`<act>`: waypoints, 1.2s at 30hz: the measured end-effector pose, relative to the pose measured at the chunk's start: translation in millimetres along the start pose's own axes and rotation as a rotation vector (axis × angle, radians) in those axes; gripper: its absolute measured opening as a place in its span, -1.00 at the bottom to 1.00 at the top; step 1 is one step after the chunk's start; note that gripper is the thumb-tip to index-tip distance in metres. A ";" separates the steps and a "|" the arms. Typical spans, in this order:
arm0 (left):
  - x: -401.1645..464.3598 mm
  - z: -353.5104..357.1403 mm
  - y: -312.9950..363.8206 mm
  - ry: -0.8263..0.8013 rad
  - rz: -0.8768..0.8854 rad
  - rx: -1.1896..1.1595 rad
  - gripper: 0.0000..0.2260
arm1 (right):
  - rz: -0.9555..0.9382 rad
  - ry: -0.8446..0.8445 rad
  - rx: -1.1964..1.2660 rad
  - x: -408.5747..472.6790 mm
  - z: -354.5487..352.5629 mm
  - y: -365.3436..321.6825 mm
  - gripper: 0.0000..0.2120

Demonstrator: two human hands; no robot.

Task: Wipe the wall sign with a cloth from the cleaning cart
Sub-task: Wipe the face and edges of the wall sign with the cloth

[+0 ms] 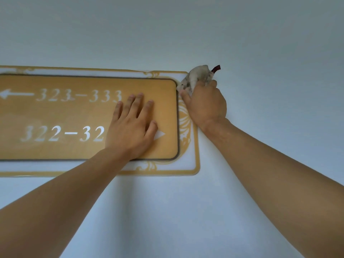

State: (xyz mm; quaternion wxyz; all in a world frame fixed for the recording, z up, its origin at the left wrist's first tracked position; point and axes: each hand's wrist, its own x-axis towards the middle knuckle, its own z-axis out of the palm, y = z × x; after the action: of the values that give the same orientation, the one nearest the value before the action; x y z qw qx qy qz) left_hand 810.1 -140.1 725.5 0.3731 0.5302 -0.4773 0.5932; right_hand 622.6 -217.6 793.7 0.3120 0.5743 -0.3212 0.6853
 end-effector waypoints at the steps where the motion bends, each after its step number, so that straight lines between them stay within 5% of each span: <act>1: -1.8 -0.7 1.2 -0.003 -0.002 -0.001 -0.41 | -0.009 -0.004 -0.013 -8.3 -1.9 1.7 -0.40; 18: -97.7 -17.2 11.3 -0.155 0.000 -0.006 -0.40 | -0.060 -0.314 -0.049 -172.5 -61.0 23.8 -0.59; 22: -111.5 -29.4 2.1 -0.221 0.046 0.016 -0.37 | -0.034 -0.278 0.018 -172.2 -71.5 32.4 -0.63; 36: -135.0 -39.7 -15.9 -0.236 0.061 0.006 -0.40 | 0.377 -0.211 0.194 -204.6 -54.0 -7.0 -0.58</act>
State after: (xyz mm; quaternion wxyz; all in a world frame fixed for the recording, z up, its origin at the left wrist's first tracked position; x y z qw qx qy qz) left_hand 835.9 -89.1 595.9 0.2946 0.5826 -0.5320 0.5391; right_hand 626.3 -182.2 585.0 0.0865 0.5998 -0.3861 0.6955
